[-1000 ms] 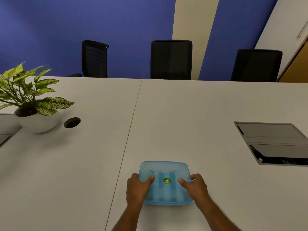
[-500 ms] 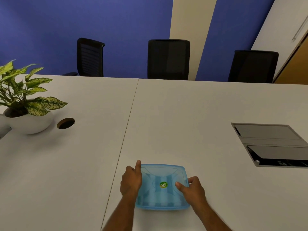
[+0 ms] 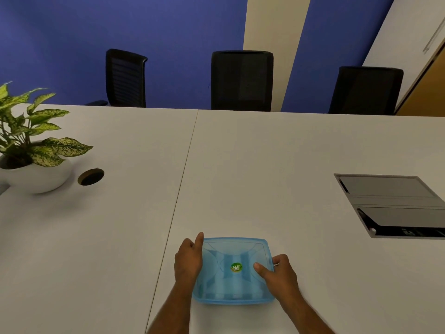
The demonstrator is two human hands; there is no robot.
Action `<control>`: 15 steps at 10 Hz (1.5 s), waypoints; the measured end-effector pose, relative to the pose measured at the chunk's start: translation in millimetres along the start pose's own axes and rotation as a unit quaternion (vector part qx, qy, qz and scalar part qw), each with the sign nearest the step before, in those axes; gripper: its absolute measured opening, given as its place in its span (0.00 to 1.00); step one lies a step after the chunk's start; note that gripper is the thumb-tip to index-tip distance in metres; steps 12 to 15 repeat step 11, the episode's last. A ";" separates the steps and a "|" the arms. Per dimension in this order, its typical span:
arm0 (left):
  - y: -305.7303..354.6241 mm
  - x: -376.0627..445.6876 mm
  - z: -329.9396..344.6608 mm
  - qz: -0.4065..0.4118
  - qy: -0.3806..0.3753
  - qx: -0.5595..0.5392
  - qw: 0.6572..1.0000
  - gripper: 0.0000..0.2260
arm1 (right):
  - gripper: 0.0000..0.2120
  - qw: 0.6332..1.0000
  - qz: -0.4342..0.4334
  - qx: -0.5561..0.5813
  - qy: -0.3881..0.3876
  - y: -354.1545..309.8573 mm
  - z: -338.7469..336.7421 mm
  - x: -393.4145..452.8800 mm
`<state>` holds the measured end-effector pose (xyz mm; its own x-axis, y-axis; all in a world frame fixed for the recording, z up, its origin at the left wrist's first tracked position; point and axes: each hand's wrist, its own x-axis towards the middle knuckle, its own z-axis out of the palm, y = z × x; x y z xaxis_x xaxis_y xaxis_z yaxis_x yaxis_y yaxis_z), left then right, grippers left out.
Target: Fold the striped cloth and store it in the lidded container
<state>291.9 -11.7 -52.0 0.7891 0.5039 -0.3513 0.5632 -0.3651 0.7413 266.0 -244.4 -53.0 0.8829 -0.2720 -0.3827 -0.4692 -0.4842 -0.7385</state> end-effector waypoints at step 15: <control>-0.2 -72.6 -30.3 0.179 0.087 0.246 0.949 0.43 | 0.28 0.993 -0.076 0.008 0.094 -36.1 -42.6 -29.7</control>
